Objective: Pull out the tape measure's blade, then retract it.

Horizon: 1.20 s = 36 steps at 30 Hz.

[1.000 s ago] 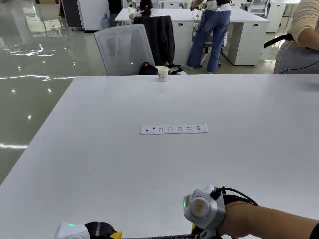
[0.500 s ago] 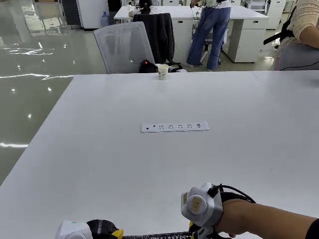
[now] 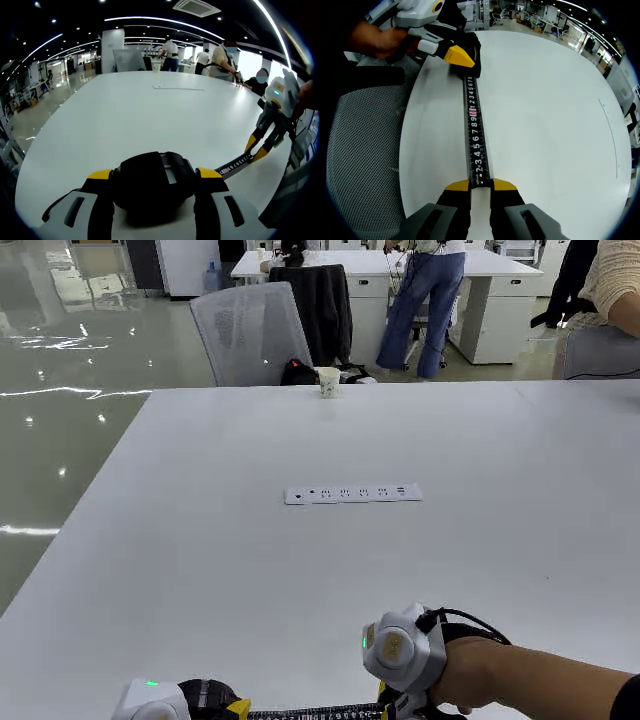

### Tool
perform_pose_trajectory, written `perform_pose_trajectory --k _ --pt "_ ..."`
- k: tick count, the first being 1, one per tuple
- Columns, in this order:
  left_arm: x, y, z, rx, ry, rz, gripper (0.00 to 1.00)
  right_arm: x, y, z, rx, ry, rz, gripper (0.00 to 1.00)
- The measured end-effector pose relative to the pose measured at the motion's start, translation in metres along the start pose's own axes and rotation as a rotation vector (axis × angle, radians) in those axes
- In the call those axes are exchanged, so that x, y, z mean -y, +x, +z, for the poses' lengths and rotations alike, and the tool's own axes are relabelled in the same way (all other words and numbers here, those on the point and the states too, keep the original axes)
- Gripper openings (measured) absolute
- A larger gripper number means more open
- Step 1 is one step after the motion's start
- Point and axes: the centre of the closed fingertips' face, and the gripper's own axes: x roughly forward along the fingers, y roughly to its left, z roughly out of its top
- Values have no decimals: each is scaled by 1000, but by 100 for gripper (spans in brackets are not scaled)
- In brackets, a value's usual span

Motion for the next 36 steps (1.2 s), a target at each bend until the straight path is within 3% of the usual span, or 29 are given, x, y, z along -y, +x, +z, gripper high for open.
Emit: perform_pose_trajectory --k 36 --pt "0 1 0 -10 4 1 60 1 4 10 27 2 -7 11"
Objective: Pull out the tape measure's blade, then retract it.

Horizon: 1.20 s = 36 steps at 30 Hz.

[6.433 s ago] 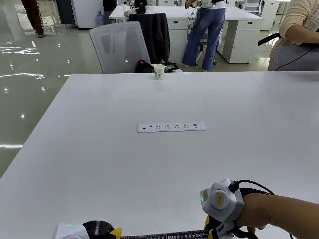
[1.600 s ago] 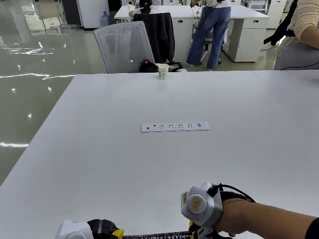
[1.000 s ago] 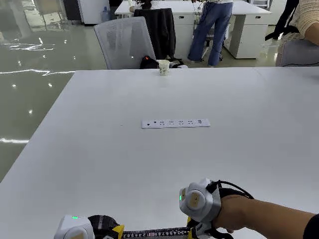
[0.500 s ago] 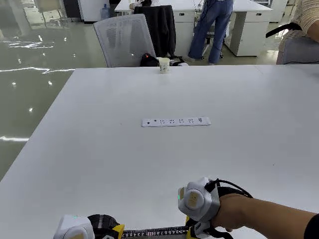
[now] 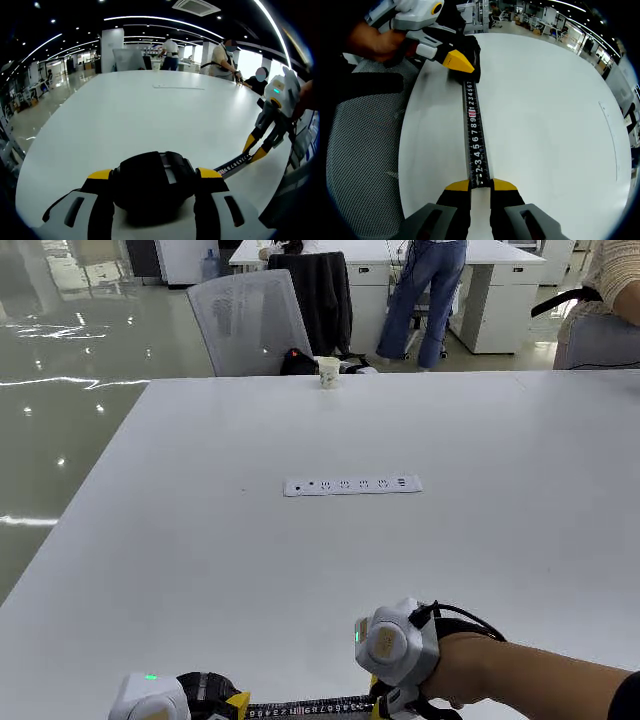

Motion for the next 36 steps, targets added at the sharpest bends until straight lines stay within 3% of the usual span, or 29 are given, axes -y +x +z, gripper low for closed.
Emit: perform_pose_trajectory --k 26,36 --pt "1 -1 -1 -6 1 1 60 -1 2 4 7 -23 -2 11" --pt "1 -1 -1 -4 0 -1 60 -2 2 7 46 -17 4 11"
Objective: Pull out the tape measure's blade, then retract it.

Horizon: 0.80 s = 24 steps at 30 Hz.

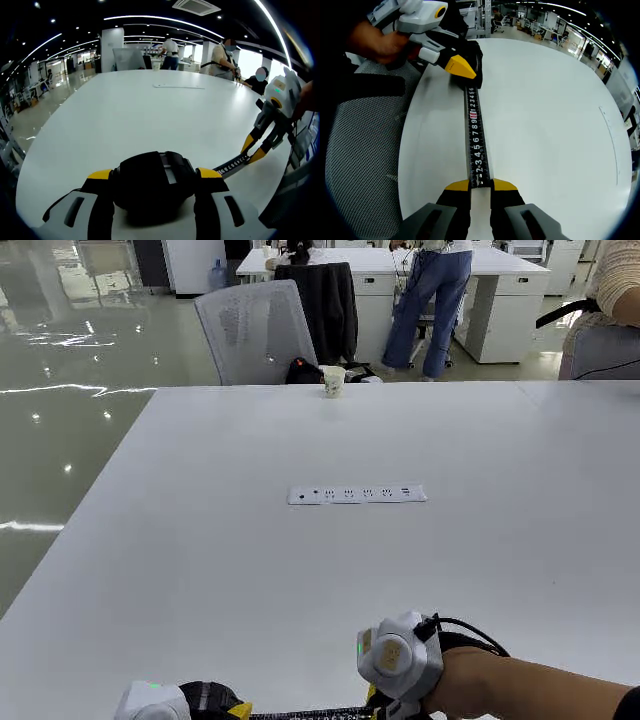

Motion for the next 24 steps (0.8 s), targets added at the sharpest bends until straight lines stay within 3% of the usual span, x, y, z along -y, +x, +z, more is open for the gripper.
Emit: perform_pose_trajectory --k 24 --pt "0 1 1 -2 -4 -7 60 1 4 7 -7 3 -11 11"
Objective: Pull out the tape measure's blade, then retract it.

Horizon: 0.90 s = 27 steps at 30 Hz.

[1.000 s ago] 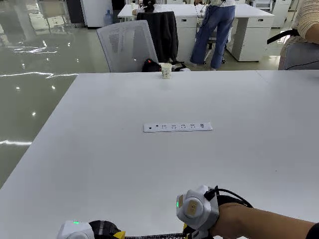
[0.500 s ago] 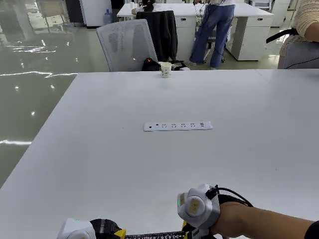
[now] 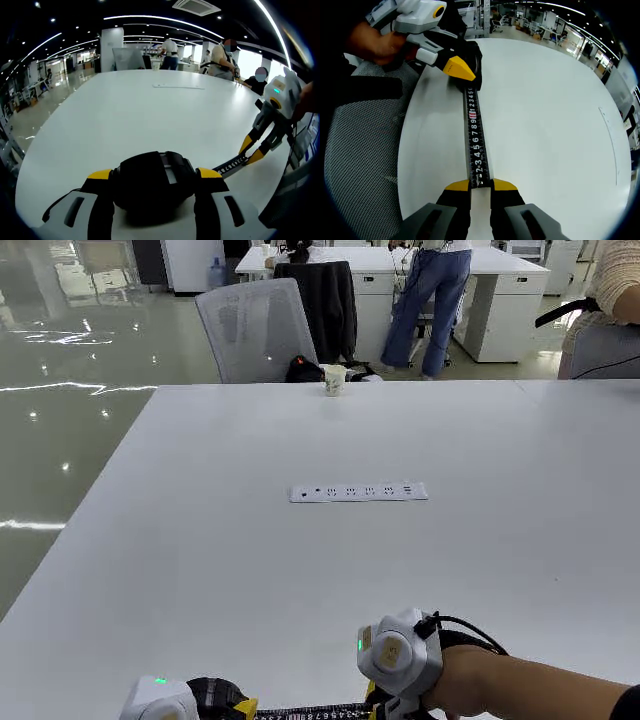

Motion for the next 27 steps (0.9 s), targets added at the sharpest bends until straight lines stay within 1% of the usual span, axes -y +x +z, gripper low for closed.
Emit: perform_pose_trajectory --k 13,20,27 --pt "0 0 0 -1 -1 -3 60 0 2 3 -3 1 -5 11" --pt "-1 0 0 11 -1 -8 59 0 2 5 2 3 -8 11" --pt "-1 0 0 7 1 -11 59 0 3 7 1 0 -10 11"
